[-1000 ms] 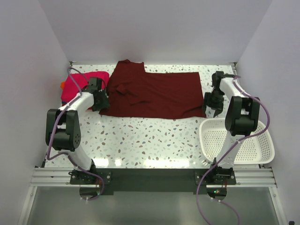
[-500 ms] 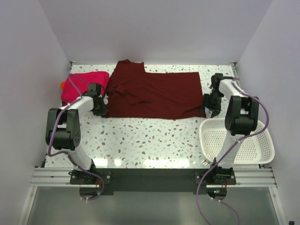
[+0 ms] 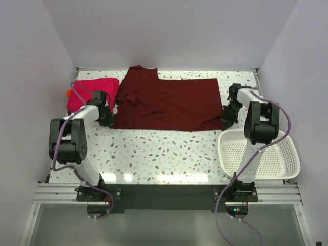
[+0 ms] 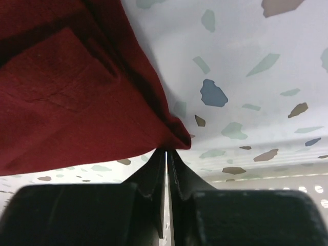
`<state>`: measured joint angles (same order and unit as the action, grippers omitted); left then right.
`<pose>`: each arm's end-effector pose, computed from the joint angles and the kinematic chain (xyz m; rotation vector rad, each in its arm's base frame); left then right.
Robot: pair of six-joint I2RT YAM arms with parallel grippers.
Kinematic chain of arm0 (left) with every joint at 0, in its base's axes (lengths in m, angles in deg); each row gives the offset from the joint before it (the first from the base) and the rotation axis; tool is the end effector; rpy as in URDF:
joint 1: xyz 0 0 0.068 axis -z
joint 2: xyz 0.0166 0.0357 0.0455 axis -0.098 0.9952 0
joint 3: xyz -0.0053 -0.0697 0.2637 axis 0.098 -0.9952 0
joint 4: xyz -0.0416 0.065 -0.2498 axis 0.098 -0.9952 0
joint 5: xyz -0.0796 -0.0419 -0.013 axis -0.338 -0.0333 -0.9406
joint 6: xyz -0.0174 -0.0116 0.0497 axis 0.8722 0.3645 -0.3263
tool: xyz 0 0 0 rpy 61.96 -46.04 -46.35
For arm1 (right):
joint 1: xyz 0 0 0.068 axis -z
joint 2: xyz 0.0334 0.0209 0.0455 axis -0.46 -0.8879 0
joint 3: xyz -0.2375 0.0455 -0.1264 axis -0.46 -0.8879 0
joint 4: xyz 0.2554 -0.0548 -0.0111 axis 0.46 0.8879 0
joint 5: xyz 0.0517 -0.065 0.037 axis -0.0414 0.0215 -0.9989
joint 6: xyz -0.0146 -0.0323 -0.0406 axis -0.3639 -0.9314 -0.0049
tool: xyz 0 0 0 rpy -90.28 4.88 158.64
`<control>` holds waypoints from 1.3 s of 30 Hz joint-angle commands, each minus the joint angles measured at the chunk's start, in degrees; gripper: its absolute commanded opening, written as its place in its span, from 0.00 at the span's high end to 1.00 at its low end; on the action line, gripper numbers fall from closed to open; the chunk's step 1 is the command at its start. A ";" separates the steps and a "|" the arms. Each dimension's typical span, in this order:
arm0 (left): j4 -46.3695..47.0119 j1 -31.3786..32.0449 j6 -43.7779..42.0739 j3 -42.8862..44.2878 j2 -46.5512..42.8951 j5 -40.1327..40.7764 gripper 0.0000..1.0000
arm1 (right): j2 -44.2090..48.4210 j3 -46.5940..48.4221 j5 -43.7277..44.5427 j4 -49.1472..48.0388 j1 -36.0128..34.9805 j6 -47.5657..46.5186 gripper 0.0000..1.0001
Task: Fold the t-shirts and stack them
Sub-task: Fold the tshirt
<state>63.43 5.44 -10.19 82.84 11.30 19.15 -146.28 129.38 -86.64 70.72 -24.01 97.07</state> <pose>0.3322 0.0029 0.1630 -0.5931 2.6356 -0.0562 0.3795 -0.0207 0.1539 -0.4897 -3.0927 -0.0724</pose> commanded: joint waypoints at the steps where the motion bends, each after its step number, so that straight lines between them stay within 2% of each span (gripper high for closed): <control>1: -0.18 -2.18 -1.73 -0.56 -0.67 0.91 1.00 | -0.79 1.35 1.55 0.88 -0.12 -0.55 1.00; 9: -2.91 -2.80 -1.38 -1.26 -3.92 0.82 1.00 | 1.41 2.06 9.72 6.15 -0.04 -3.27 1.00; 26: -9.06 -2.36 1.00 -10.05 -14.73 -4.54 0.98 | 9.58 -4.44 17.99 9.06 -0.04 -2.75 1.00; 28: -9.67 -1.93 1.00 -10.31 -16.22 -5.33 0.81 | 10.19 -4.01 18.43 9.58 -0.04 -2.57 1.00; 29: -10.29 -1.66 0.74 -10.31 -16.67 -5.51 0.60 | 10.46 -3.74 18.43 9.76 -0.04 -2.31 1.00; 30: -10.64 -1.57 0.65 -9.97 -17.19 -5.60 0.51 | 10.81 -3.30 18.61 10.28 -0.04 -2.13 0.94; 31: -10.99 -1.40 0.56 -9.53 -18.07 -5.51 0.43 | 11.51 -2.34 18.78 10.64 -0.04 -1.87 0.74; 32: -11.87 -0.96 0.21 -8.91 -18.43 -5.51 0.34 | 11.86 -1.81 19.31 10.81 -0.04 -1.61 0.66; 34: -12.84 -0.26 0.12 -6.02 -19.13 -5.07 0.29 | 13.09 0.29 19.49 11.69 -0.12 -1.34 0.54; 39: -15.30 3.69 0.82 3.74 -18.43 -3.67 0.23 | 14.42 5.30 19.49 13.97 -0.21 -0.99 0.43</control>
<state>48.92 6.83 -9.34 79.89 -5.88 14.49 -135.40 130.47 -69.16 81.24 -24.34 95.54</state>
